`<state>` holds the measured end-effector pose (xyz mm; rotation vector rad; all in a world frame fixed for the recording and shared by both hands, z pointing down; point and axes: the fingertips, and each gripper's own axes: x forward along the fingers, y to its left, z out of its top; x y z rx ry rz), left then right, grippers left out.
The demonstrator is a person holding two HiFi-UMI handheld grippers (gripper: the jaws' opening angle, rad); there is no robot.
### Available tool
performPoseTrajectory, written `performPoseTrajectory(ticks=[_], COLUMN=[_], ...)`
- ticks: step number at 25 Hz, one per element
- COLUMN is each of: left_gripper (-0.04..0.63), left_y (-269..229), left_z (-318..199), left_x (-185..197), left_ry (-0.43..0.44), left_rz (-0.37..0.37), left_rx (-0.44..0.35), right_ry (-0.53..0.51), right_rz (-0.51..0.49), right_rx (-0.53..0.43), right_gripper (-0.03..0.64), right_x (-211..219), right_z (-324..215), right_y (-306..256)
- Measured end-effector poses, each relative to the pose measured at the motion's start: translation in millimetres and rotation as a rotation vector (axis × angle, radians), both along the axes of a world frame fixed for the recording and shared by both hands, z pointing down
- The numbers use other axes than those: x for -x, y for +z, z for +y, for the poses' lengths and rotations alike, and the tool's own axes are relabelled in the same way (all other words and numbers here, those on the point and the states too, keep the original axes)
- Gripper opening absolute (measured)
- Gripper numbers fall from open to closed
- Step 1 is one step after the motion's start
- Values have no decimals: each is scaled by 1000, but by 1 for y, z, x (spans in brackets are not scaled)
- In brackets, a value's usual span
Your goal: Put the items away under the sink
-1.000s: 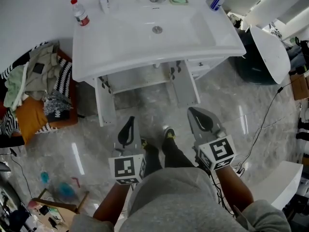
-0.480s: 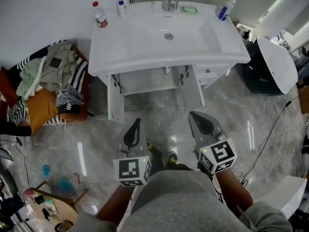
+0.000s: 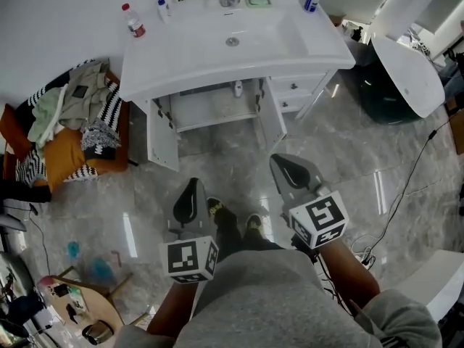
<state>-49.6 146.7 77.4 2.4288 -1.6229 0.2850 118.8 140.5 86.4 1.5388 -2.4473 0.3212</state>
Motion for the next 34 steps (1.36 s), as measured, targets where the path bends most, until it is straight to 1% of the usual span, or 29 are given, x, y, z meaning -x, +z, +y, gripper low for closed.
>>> performPoseTrajectory(ticks=[3, 6, 8, 11, 19, 26, 34], left_gripper=[12, 12, 12, 12, 12, 12, 12], left_y=[-4, -8, -11, -14, -15, -13, -19], left_z=[8, 10, 10, 11, 11, 13, 18], left_x=[-5, -14, -19, -18, 7, 21, 26], left_ry=[-12, 3, 17, 38, 64, 66, 79], left_rz=[-2, -16, -11, 6, 23, 47, 51], left_rx=[4, -13, -18, -12, -29, -19, -38], right_ry=[11, 30, 35, 55, 103, 120, 120], right_rz=[-37, -69, -82, -74, -60, -50, -44], right_rx=[9, 10, 18, 25, 8, 1, -1], right_gripper=[1, 2, 2, 2, 2, 2, 2], right_x=[-10, -17, -19, -17, 0, 8, 18], right_z=[8, 15, 18, 19, 24, 30, 35], right_y=[-3, -6, -5, -4, -8, -17, -17])
